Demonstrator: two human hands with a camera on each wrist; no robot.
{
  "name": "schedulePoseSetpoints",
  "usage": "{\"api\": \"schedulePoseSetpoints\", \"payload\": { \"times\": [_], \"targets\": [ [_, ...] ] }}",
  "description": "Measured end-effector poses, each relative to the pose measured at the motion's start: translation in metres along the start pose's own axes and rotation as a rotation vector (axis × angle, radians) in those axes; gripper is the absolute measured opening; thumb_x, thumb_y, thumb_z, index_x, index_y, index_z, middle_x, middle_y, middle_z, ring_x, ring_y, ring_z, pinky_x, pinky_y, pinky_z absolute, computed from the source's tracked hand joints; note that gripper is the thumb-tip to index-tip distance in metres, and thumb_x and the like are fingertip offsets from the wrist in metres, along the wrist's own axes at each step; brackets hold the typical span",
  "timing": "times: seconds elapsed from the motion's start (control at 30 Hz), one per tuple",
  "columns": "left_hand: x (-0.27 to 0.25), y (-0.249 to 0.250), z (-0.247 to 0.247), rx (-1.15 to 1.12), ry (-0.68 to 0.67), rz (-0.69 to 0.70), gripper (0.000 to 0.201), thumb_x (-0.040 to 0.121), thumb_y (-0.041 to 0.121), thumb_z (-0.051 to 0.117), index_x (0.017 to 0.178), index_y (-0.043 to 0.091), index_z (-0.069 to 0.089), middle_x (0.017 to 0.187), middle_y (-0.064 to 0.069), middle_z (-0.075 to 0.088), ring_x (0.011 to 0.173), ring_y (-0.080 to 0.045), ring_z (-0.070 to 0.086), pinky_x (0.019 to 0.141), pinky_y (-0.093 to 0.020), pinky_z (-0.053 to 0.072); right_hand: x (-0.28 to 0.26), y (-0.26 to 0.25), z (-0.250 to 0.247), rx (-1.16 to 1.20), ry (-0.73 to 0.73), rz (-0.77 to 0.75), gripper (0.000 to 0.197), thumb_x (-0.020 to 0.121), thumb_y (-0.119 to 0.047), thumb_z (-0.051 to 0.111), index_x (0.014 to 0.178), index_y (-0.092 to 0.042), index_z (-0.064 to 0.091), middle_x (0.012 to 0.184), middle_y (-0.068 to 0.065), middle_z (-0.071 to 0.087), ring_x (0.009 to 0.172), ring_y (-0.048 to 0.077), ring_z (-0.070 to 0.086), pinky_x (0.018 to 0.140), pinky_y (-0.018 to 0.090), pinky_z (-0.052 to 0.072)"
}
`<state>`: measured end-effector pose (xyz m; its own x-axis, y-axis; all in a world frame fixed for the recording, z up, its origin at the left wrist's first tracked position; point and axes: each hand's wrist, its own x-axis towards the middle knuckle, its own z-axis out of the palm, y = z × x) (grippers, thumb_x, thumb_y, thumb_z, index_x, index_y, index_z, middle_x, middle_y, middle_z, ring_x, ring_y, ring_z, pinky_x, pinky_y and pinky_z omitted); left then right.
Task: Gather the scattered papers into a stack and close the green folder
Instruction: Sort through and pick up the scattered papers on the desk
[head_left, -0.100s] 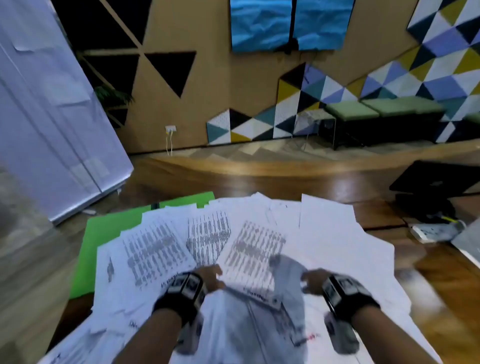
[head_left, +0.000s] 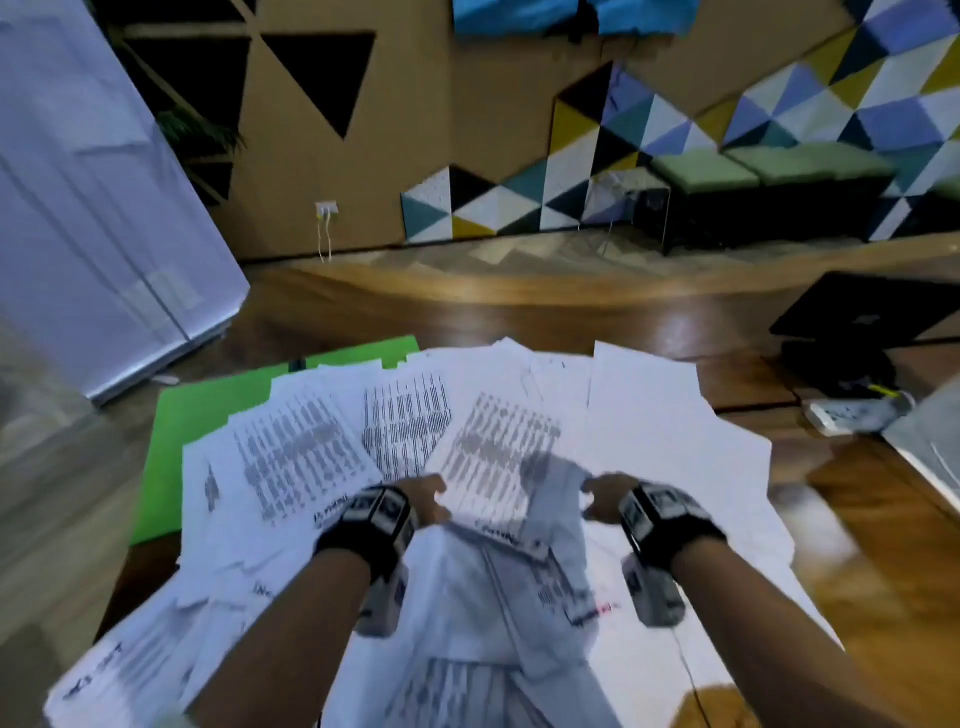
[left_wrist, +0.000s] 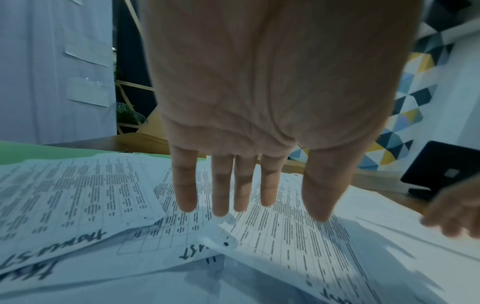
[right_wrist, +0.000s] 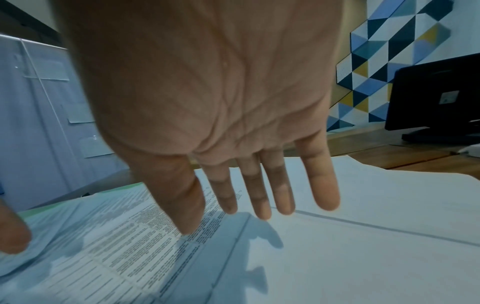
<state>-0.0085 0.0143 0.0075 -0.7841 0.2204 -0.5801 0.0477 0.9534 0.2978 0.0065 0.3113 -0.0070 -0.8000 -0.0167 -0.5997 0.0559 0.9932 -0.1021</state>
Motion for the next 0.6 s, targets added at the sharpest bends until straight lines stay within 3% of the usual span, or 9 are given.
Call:
{"api": "schedulePoseSetpoints", "payload": {
  "times": [0.17, 0.33, 0.5, 0.6],
  "targets": [
    [0.001, 0.019, 0.0, 0.049, -0.003, -0.009, 0.062, 0.091, 0.03, 0.058, 0.144, 0.011, 0.033, 0.15, -0.012, 0.035, 0.134, -0.028, 0.041, 0.108, -0.033, 0.035, -0.004, -0.024, -0.026, -0.081, 0.033, -0.009, 0.054, 0.094, -0.027, 0.05, 0.144, -0.014, 0.035, 0.144, 0.016, 0.039, 0.13, 0.032, 0.044, 0.104, 0.038, 0.04],
    [0.011, 0.016, 0.004, 0.045, 0.033, -0.031, 0.061, 0.091, 0.029, 0.058, 0.144, 0.011, 0.034, 0.146, -0.013, 0.04, 0.127, -0.03, 0.047, 0.103, -0.038, 0.042, 0.008, -0.039, -0.026, -0.145, 0.052, -0.042, 0.05, 0.095, -0.026, 0.046, 0.143, -0.02, 0.034, 0.139, 0.012, 0.039, 0.128, 0.031, 0.041, 0.102, 0.043, 0.04],
    [0.025, 0.007, 0.003, -0.094, 0.128, -0.166, 0.056, 0.09, 0.026, 0.059, 0.138, 0.004, 0.038, 0.14, -0.016, 0.043, 0.126, -0.031, 0.047, 0.102, -0.037, 0.041, 0.022, -0.047, -0.014, -0.172, 0.023, -0.033, 0.053, 0.095, -0.025, 0.046, 0.144, -0.017, 0.029, 0.139, 0.014, 0.036, 0.126, 0.033, 0.041, 0.097, 0.044, 0.042],
    [0.035, 0.003, 0.001, -0.192, 0.112, -0.241, 0.06, 0.089, 0.026, 0.06, 0.14, 0.004, 0.035, 0.141, -0.017, 0.041, 0.126, -0.033, 0.046, 0.1, -0.039, 0.042, 0.032, -0.049, -0.006, -0.09, -0.006, 0.032, 0.059, 0.094, -0.023, 0.048, 0.146, -0.013, 0.023, 0.139, 0.018, 0.036, 0.125, 0.034, 0.042, 0.095, 0.041, 0.042]
  ]
}}
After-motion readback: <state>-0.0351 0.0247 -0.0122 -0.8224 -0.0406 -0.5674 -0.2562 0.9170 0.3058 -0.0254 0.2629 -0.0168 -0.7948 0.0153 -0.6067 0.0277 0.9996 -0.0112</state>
